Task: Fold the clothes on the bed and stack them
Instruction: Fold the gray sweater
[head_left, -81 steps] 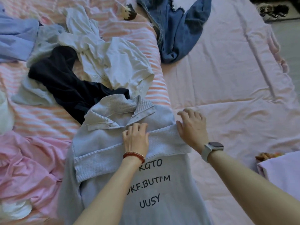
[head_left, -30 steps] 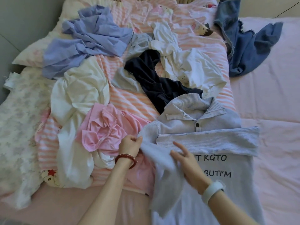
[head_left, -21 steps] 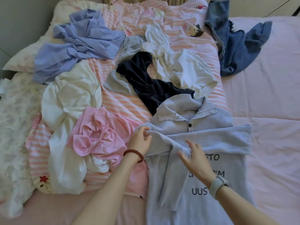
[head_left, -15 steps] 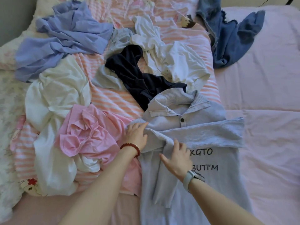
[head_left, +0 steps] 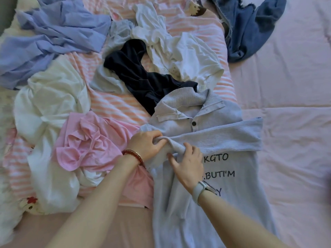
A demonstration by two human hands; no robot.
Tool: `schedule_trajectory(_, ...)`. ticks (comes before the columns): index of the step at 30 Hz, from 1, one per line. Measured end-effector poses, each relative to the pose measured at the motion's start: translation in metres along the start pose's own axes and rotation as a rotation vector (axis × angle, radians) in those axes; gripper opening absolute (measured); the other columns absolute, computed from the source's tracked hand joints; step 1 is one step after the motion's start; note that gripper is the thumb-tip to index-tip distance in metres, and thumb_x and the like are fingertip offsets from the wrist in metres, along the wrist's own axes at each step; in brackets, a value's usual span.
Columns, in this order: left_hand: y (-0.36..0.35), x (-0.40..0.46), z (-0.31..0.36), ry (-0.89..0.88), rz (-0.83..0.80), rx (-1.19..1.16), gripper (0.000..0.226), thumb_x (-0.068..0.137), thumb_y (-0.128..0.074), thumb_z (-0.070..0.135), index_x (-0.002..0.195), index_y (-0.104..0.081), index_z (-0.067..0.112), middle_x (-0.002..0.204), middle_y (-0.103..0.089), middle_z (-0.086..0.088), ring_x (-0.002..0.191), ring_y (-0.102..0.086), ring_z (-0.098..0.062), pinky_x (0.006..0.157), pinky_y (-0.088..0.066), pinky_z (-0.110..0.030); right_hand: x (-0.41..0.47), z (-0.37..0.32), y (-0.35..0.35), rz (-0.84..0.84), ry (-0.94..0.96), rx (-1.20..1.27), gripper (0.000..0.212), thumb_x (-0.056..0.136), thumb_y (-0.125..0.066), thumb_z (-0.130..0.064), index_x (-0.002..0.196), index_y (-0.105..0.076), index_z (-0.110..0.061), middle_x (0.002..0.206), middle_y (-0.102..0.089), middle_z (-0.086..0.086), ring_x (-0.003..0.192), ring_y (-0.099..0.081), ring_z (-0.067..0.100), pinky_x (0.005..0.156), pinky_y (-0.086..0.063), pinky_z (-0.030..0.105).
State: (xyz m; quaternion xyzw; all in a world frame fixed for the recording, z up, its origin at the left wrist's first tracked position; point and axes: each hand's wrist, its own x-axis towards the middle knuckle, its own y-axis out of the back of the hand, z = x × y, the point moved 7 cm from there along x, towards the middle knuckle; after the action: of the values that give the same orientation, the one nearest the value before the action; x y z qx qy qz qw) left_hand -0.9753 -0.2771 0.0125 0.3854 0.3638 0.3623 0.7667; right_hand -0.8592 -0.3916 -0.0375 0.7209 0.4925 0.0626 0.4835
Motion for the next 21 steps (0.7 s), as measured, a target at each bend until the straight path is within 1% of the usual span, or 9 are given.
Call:
schedule_trajectory(3, 0.003, 0.0, 0.002, -0.01, 0.025, 0.017, 0.04, 0.072, -0.039, 0.054, 0.083, -0.065, 0.025, 0.084, -0.067, 0.001, 0.086, -0.058, -0.023, 0.065, -0.036, -0.027, 0.008, 0.006, 0.004, 0.001, -0.042, -0.005, 0.029, 0.089, -0.053, -0.03, 0.111, -0.052, -0.012, 0.119, -0.045, 0.009, 0.113, -0.04, 0.029, 0.085, -0.041, 0.039)
schedule_trajectory(8, -0.008, -0.001, -0.007, 0.023, -0.072, 0.117, 0.017, 0.092, -0.049, 0.033, 0.093, -0.06, 0.019, 0.096, -0.066, -0.004, 0.094, -0.058, -0.027, 0.069, -0.038, -0.032, 0.009, 0.048, 0.029, -0.078, -0.01, -0.056, 0.015, 0.085, -0.05, -0.012, 0.098, -0.057, -0.013, 0.104, -0.048, 0.006, 0.097, -0.047, 0.025, 0.072, -0.043, 0.033)
schedule_trajectory(11, -0.012, 0.003, -0.005, 0.067, -0.053, 0.102, 0.017, 0.094, -0.047, 0.031, 0.095, -0.059, 0.019, 0.098, -0.066, -0.005, 0.096, -0.059, -0.028, 0.07, -0.041, -0.032, 0.009, 0.064, 0.052, -0.155, 0.025, -0.036, 0.009, 0.081, -0.051, -0.01, 0.084, -0.054, -0.018, 0.081, -0.053, -0.001, 0.079, -0.051, 0.021, 0.059, -0.036, 0.031)
schedule_trajectory(13, -0.015, 0.006, -0.002, 0.077, -0.04, 0.112, 0.021, 0.095, -0.045, 0.036, 0.098, -0.06, 0.021, 0.1, -0.066, -0.005, 0.096, -0.059, -0.029, 0.075, -0.043, -0.034, 0.016, 0.067, 0.07, -0.257, 0.03, 0.076, 0.009, 0.08, -0.053, -0.012, 0.084, -0.056, -0.019, 0.072, -0.055, -0.006, 0.071, -0.053, 0.017, 0.059, -0.039, 0.03)
schedule_trajectory(15, -0.017, 0.009, 0.001, 0.093, -0.055, 0.161, 0.026, 0.096, -0.043, 0.041, 0.101, -0.06, 0.023, 0.1, -0.066, -0.005, 0.096, -0.058, -0.029, 0.081, -0.041, -0.034, 0.025, 0.069, 0.085, -0.358, 0.013, 0.185, 0.01, 0.076, -0.054, -0.018, 0.084, -0.06, -0.017, 0.069, -0.06, -0.002, 0.068, -0.056, 0.018, 0.058, -0.041, 0.027)
schedule_trajectory(16, -0.018, 0.011, 0.001, 0.1, -0.063, 0.195, 0.028, 0.096, -0.041, 0.043, 0.101, -0.06, 0.024, 0.101, -0.066, -0.004, 0.097, -0.058, -0.028, 0.084, -0.039, -0.033, 0.034, 0.073, 0.094, -0.334, 0.022, 0.143, 0.013, 0.077, -0.053, -0.022, 0.085, -0.062, -0.016, 0.071, -0.062, 0.0, 0.07, -0.058, 0.021, 0.059, -0.041, 0.028)
schedule_trajectory(17, -0.019, 0.015, 0.0, 0.109, -0.068, 0.232, 0.028, 0.096, -0.041, 0.044, 0.102, -0.06, 0.024, 0.103, -0.066, -0.004, 0.1, -0.057, -0.027, 0.087, -0.037, -0.033, 0.045, 0.079, 0.106, -0.227, 0.033, 0.041, 0.016, 0.079, -0.053, -0.023, 0.087, -0.064, -0.016, 0.076, -0.064, 0.002, 0.077, -0.059, 0.023, 0.064, -0.041, 0.03)
schedule_trajectory(19, -0.021, 0.02, -0.003, 0.137, -0.063, 0.324, 0.025, 0.095, -0.044, 0.04, 0.11, -0.058, 0.026, 0.112, -0.063, -0.003, 0.108, -0.053, -0.025, 0.092, -0.034, -0.034, 0.062, 0.091, 0.138, 0.126, 0.009, -0.118, 0.022, 0.082, -0.054, -0.015, 0.102, -0.065, -0.013, 0.096, -0.066, 0.006, 0.096, -0.059, 0.028, 0.08, -0.042, 0.037)
schedule_trajectory(21, -0.027, 0.02, -0.003, 0.157, -0.061, 0.384, 0.032, 0.091, -0.05, 0.029, 0.123, -0.05, 0.026, 0.123, -0.055, -0.002, 0.119, -0.046, -0.024, 0.097, -0.031, -0.038, 0.062, 0.093, 0.154, 0.347, 0.028, -0.087, 0.031, 0.081, -0.053, -0.005, 0.111, -0.061, -0.008, 0.108, -0.063, 0.012, 0.102, -0.056, 0.034, 0.089, -0.038, 0.045)
